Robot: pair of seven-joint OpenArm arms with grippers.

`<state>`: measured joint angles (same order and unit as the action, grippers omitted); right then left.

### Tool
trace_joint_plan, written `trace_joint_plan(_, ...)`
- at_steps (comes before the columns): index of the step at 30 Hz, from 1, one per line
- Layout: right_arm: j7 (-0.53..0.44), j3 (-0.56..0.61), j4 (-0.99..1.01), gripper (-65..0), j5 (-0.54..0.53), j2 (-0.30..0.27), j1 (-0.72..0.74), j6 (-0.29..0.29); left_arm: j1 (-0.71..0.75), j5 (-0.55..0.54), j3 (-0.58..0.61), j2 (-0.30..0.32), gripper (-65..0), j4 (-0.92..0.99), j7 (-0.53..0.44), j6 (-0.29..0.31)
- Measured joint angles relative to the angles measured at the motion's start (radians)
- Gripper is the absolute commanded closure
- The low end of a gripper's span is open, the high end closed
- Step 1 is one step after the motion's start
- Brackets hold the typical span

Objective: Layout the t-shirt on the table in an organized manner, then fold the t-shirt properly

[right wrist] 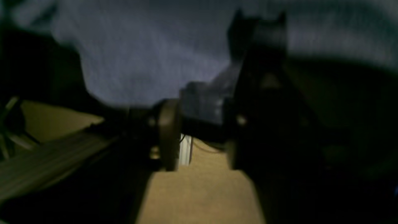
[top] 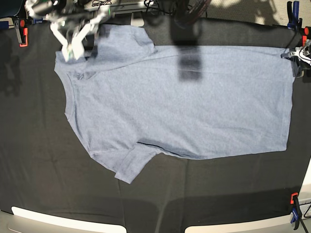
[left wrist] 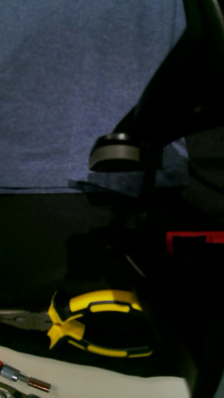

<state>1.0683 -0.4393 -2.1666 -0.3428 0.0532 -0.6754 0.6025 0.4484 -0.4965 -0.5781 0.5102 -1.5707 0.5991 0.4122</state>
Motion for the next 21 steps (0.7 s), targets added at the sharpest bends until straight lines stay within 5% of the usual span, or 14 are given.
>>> trace_joint_plan(8,-0.079,0.002,0.126,-31.8,0.035,0.0,0.03,0.003,0.0,0.0,0.0,0.0,-26.6,0.0,0.0,0.0)
trace_joint_plan(18,-0.067,0.002,0.237,-31.6,0.009,0.0,0.074,0.003,0.0,0.0,0.0,0.0,-26.6,0.0,-0.001,0.0)
trace_joint_plan(21,-0.063,0.002,0.239,-26.2,-0.007,-0.001,0.074,0.002,0.0,0.0,0.0,0.0,-26.6,0.0,-0.008,0.0)
